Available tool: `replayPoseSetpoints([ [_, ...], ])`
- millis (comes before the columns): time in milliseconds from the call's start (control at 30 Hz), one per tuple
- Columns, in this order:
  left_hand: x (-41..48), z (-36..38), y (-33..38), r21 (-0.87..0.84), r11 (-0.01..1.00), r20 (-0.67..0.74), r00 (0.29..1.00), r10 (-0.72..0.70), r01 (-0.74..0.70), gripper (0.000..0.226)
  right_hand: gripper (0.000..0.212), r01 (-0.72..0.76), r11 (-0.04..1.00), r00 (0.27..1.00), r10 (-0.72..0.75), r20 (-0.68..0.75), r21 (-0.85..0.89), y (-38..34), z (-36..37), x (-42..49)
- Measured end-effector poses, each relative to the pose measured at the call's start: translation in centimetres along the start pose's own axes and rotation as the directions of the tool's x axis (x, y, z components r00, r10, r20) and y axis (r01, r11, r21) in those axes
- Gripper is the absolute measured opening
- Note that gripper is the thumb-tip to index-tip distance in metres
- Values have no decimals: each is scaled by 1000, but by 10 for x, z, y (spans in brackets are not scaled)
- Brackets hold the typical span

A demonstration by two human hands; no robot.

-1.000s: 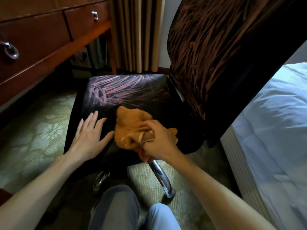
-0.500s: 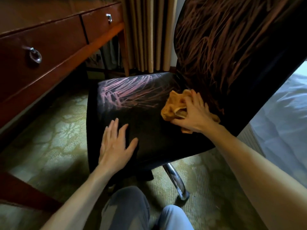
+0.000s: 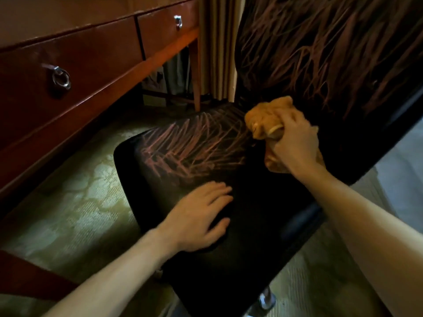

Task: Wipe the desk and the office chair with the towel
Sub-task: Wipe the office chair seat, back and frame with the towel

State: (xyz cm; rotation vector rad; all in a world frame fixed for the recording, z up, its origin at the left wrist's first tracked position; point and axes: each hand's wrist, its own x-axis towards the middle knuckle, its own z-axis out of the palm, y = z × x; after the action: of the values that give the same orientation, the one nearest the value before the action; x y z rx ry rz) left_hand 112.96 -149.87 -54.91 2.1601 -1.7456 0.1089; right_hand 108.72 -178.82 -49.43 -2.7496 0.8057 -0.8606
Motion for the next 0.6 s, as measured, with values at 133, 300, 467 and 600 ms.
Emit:
replayPoseSetpoints([
  [133,2,25,9,-137,990,-93,995,-44,31,53,79,-54,999,933,52,355,-5,-3,51,55],
  [300,11,37,29,-129,990,-107,991,-80,66,58,54,134,991,915,-122,384,-4,-77,83,16],
  [467,9,44,51,-238,971,-315,944,-97,20,19,32,470,653,590,-733,339,594,-154,49,-49],
  [600,-20,28,60,-266,964,-515,847,-134,-9,12,20,157,651,773,-549,318,743,-152,26,-65],
])
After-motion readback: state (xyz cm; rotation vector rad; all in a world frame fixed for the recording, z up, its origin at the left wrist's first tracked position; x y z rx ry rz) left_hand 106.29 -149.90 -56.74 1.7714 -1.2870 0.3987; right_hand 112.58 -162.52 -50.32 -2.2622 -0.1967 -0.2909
